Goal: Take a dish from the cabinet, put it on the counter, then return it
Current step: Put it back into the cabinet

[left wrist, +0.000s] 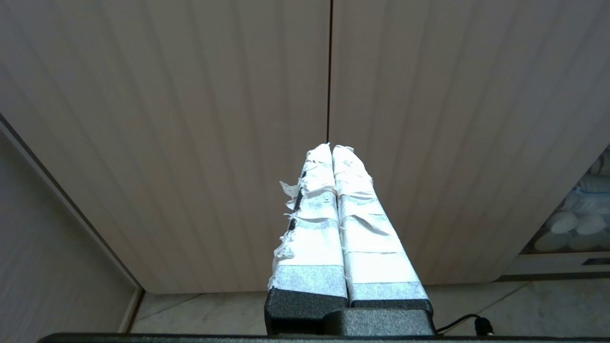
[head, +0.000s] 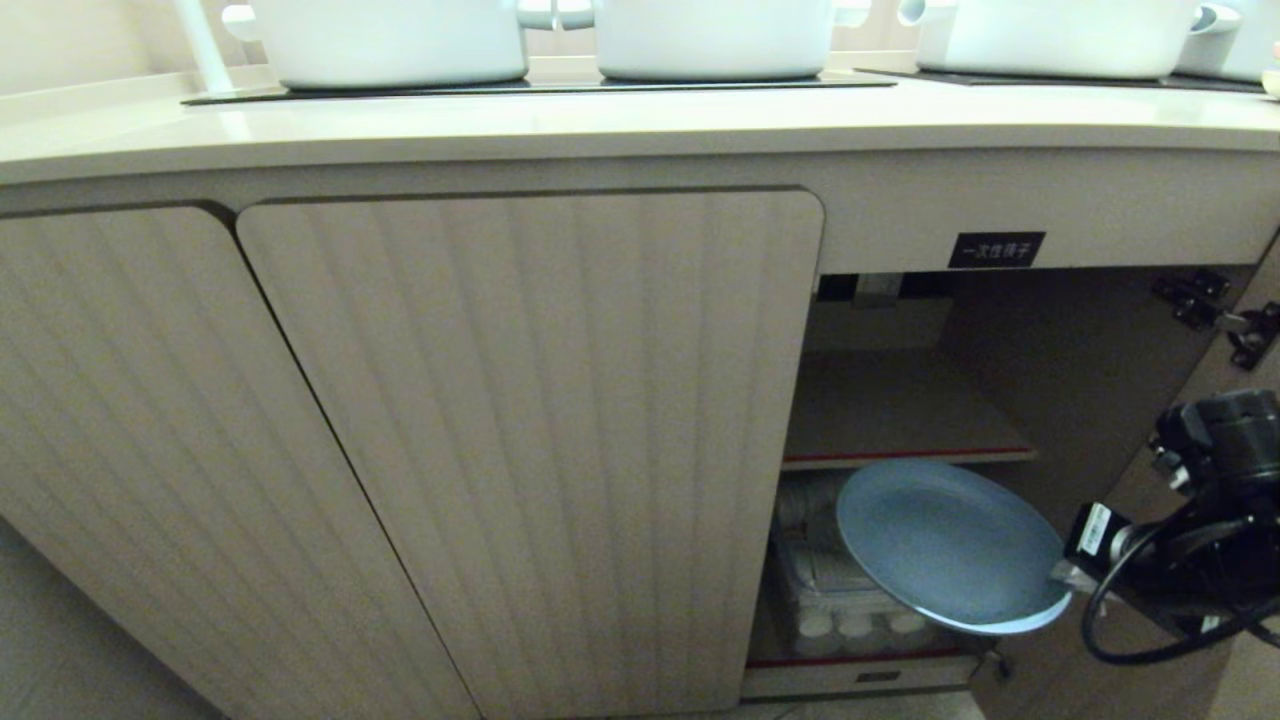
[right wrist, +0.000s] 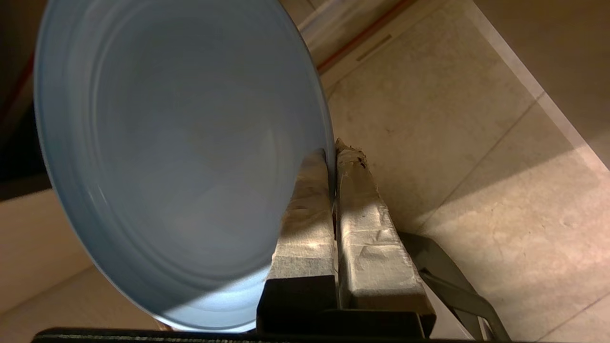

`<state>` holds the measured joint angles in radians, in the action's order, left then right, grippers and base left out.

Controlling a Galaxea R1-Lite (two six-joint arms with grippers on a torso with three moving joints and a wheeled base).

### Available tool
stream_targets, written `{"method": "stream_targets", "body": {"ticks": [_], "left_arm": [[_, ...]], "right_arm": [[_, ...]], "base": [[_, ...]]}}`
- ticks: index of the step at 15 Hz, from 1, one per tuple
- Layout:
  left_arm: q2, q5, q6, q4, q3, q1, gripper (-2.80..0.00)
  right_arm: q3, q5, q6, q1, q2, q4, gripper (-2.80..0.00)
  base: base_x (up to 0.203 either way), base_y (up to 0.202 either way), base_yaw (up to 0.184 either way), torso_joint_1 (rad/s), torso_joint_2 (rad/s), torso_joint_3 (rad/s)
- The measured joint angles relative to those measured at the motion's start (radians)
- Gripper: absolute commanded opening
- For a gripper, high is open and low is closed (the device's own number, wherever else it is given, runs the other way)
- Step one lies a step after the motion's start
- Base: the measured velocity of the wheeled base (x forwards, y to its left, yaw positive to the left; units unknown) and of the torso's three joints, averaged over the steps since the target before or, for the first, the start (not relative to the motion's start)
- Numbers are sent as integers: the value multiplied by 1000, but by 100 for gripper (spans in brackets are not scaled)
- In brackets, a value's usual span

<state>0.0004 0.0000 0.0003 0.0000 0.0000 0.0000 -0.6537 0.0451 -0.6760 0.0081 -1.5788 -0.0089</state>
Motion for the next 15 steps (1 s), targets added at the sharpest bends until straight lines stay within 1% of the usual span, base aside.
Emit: {"method": "stream_targets", "body": {"ticks": [8,11,15], "left_arm": [[0,0,0,0,0,0,-280],[0,0,0,0,0,0,-280],[0,0,0,0,0,0,-280]], "right_arm": [[-148,0,-1,0,-122,-1,-280],[-175,0,-4,0,-158,-14,-280],[-204,0,-36,0,-202,-51,-280]], "base": [[0,0,0,0,0,0],[0,0,0,0,0,0],[0,0,0,0,0,0]]}}
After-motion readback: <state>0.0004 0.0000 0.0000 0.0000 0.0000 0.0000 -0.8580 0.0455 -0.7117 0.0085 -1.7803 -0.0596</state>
